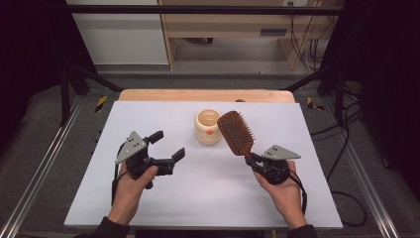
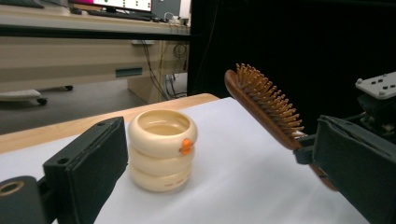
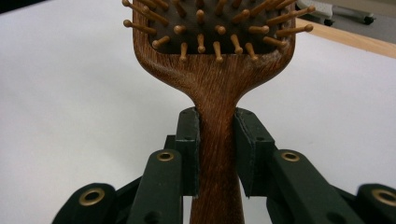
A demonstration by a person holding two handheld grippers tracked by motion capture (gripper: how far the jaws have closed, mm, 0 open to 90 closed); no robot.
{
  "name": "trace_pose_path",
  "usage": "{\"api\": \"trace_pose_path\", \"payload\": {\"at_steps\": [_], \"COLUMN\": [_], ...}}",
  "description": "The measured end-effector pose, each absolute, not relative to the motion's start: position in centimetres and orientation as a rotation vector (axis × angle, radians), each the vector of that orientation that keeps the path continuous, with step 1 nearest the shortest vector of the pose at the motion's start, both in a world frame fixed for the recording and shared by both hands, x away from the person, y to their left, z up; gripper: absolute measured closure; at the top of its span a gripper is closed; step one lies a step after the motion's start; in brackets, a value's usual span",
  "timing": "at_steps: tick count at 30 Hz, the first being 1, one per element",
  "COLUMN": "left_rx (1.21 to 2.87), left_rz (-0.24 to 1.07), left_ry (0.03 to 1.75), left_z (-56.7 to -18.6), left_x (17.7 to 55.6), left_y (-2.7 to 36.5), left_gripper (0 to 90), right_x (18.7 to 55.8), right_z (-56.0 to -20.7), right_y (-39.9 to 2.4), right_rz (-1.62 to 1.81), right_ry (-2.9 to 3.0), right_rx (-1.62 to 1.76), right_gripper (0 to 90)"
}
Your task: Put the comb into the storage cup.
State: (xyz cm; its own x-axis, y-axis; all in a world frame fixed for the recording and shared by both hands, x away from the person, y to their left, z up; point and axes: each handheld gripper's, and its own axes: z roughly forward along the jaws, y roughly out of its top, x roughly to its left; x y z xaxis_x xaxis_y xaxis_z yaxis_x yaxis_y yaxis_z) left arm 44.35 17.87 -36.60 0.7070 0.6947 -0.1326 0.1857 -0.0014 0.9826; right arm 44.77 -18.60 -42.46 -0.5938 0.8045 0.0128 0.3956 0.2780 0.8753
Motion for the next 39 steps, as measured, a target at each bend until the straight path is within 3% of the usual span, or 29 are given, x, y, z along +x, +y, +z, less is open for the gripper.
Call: {"api": "trace_pose_path", "payload": {"at_steps": [17, 39], "left_rx": [1.585, 1.533], "left_rz": [0.351, 0.289], "left_ry": [0.737, 0.783], "left_z": [-36.2, -36.0], "left_x": [46.4, 46.7], "left_y": [12.7, 11.8], "left_gripper": [3.3, 2.8], "right_x": [44.1, 43.3], "right_z": [-42.1, -41.6], "right_y": [-16.1, -15.1], "right_rz": [1.340, 1.407], "right_ry": [2.089, 2.063], "right_rx": [0.994, 0.931], "right_gripper": [72.9, 72.9]}}
